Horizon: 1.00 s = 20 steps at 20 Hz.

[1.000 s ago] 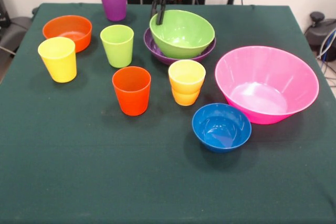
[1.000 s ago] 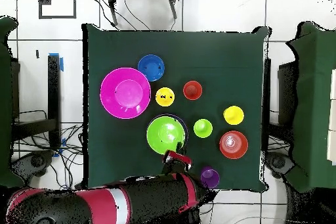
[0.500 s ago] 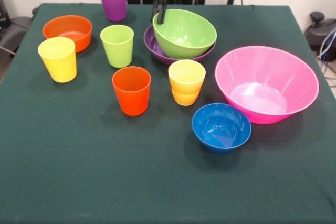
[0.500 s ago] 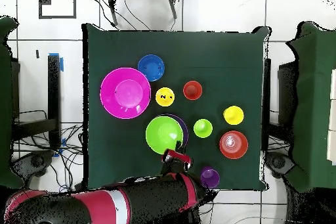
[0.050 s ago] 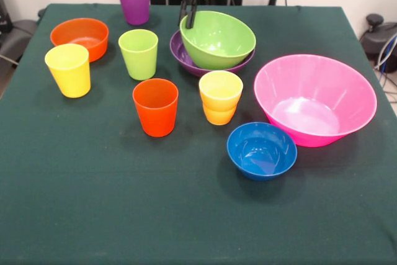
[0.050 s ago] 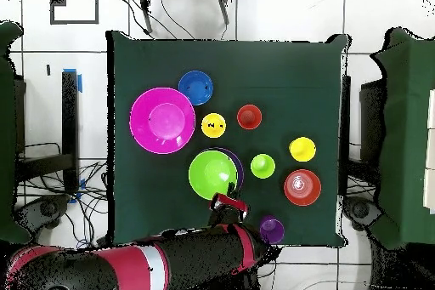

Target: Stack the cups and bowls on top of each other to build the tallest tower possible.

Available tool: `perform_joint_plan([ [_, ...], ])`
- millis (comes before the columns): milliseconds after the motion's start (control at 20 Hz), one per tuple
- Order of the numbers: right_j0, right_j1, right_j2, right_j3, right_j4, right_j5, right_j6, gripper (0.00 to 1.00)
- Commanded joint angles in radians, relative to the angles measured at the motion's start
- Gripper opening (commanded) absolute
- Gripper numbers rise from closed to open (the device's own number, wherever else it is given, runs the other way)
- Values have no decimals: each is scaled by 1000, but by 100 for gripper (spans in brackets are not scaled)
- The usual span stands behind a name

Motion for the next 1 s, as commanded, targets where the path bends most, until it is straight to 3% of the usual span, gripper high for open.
perform_joint_plan([
  [50,-16,60,182,-55,41,-45,-37,0],
  [250,-16,99,195,-70,88,-77,-46,0],
  [700,-4,101,191,-72,85,-68,-44,0],
  [750,-5,100,192,-78,72,-62,-45,100],
  [1000,-12,92,197,-82,50,-43,-39,100],
])
